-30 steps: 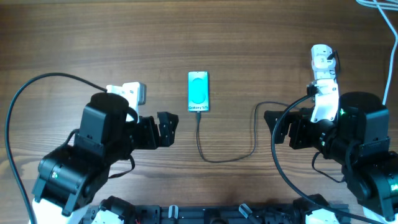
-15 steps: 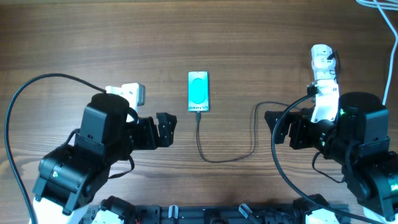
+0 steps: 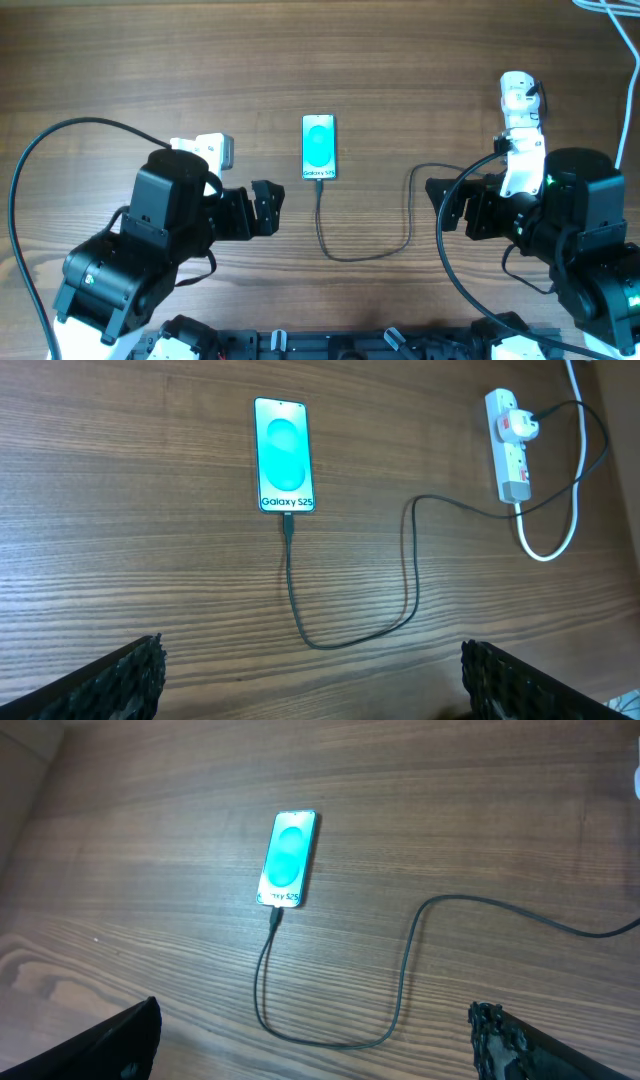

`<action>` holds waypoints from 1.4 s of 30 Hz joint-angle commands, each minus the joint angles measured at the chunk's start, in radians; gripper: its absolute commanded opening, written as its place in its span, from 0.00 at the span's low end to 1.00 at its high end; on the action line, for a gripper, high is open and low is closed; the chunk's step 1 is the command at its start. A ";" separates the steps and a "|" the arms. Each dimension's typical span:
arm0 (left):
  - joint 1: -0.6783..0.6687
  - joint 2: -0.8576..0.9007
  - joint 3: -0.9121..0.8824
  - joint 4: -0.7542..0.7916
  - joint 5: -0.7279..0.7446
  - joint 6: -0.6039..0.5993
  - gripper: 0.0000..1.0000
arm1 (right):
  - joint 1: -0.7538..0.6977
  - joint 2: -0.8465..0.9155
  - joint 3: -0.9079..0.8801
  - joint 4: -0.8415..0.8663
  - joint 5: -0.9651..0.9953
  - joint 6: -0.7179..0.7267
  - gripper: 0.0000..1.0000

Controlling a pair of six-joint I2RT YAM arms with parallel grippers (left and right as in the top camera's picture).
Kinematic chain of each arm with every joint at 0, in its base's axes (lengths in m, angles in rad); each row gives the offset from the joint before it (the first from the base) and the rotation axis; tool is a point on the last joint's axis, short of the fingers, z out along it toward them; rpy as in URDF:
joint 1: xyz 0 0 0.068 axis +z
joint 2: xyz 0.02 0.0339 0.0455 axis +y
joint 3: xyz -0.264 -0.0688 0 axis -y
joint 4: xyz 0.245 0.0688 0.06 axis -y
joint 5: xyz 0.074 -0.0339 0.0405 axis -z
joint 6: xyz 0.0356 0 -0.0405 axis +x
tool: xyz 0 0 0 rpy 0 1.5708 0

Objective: Plug charger to phone and switch on socket

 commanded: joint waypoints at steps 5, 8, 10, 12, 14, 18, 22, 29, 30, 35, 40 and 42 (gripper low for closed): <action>-0.006 -0.016 -0.004 -0.004 -0.013 0.012 1.00 | 0.006 -0.004 0.005 -0.001 0.018 -0.002 1.00; 0.014 -0.046 -0.004 -0.004 -0.013 0.012 1.00 | 0.006 -0.004 0.005 -0.001 0.018 -0.002 1.00; 0.042 -0.089 -0.004 -0.004 -0.013 0.012 1.00 | 0.006 -0.004 0.005 -0.001 0.018 -0.002 1.00; 0.077 -0.145 -0.004 -0.004 -0.014 0.012 1.00 | 0.006 -0.004 0.005 -0.001 0.018 -0.002 1.00; 0.125 -0.224 -0.004 -0.006 -0.015 0.013 1.00 | 0.006 -0.004 0.005 -0.001 0.018 -0.002 1.00; 0.219 -0.385 -0.005 -0.043 -0.048 0.013 1.00 | 0.006 -0.004 0.005 -0.001 0.018 -0.002 1.00; 0.293 -0.501 -0.005 -0.116 -0.079 0.013 1.00 | 0.006 -0.004 0.005 -0.001 0.018 -0.002 1.00; 0.322 -0.552 -0.046 -0.143 -0.198 0.012 1.00 | 0.006 -0.004 0.005 -0.001 0.018 -0.003 1.00; 0.322 -0.557 -0.071 -0.121 -0.216 0.012 1.00 | 0.006 -0.004 0.005 -0.001 0.018 -0.002 1.00; 0.324 -0.631 -0.263 0.070 -0.272 0.012 1.00 | 0.006 -0.004 0.005 -0.001 0.018 -0.002 1.00; 0.325 -0.746 -0.489 0.300 -0.271 0.012 1.00 | 0.006 -0.004 0.005 -0.001 0.018 -0.002 1.00; 0.325 -0.782 -0.564 0.369 -0.271 0.012 1.00 | 0.006 -0.004 0.005 -0.001 0.018 -0.002 1.00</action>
